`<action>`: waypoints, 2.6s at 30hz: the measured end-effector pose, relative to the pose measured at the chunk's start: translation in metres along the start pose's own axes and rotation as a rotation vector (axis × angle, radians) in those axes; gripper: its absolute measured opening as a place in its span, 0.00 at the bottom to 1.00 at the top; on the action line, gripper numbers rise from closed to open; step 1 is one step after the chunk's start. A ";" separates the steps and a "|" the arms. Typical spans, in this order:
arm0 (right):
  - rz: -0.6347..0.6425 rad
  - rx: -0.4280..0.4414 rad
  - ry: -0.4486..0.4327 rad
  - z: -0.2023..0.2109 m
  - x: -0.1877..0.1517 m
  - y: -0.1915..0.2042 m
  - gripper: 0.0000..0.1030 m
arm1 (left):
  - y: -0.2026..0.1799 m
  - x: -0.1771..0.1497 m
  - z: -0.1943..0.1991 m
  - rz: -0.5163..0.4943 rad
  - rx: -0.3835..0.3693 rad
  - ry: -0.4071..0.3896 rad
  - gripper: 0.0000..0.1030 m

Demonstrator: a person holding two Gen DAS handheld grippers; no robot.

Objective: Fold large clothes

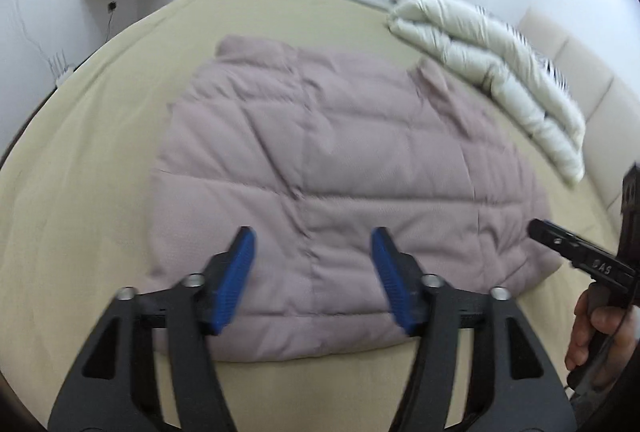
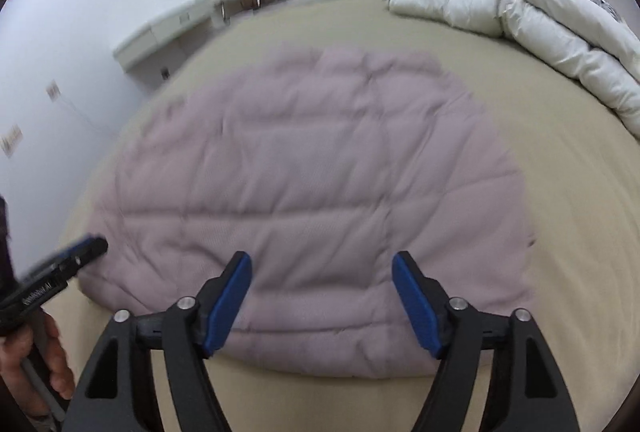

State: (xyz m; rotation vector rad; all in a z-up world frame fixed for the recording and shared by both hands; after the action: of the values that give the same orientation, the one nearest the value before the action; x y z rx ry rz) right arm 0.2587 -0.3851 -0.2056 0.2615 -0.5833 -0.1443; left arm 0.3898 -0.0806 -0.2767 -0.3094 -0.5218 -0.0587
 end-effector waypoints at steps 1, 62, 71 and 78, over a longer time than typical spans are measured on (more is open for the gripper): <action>-0.034 0.032 -0.034 0.009 0.007 -0.011 0.95 | 0.012 0.003 0.005 0.031 -0.007 -0.012 0.81; -0.247 0.467 0.193 -0.088 0.085 -0.116 0.45 | 0.130 0.130 -0.169 0.496 -0.624 0.300 0.26; -0.219 0.462 0.141 -0.021 0.056 -0.079 0.35 | 0.118 0.098 -0.079 0.423 -0.623 0.271 0.22; -0.245 0.541 0.114 0.035 -0.018 -0.053 0.34 | 0.122 0.040 0.000 0.393 -0.625 0.272 0.22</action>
State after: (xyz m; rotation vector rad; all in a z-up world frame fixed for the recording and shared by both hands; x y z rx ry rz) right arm 0.2211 -0.4387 -0.2021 0.8621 -0.4668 -0.2048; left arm 0.4407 0.0360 -0.2906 -0.9950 -0.1524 0.1204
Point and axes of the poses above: each gripper's, at about its wrist camera, not at the fingertips, and z roughly against the way its jaws point, y to its left, x to its top, the point moved 6 cm from there along -z, roughly the way its jaws point, and after that the axes turned 9 degrees about y, right-handed, at the moved point
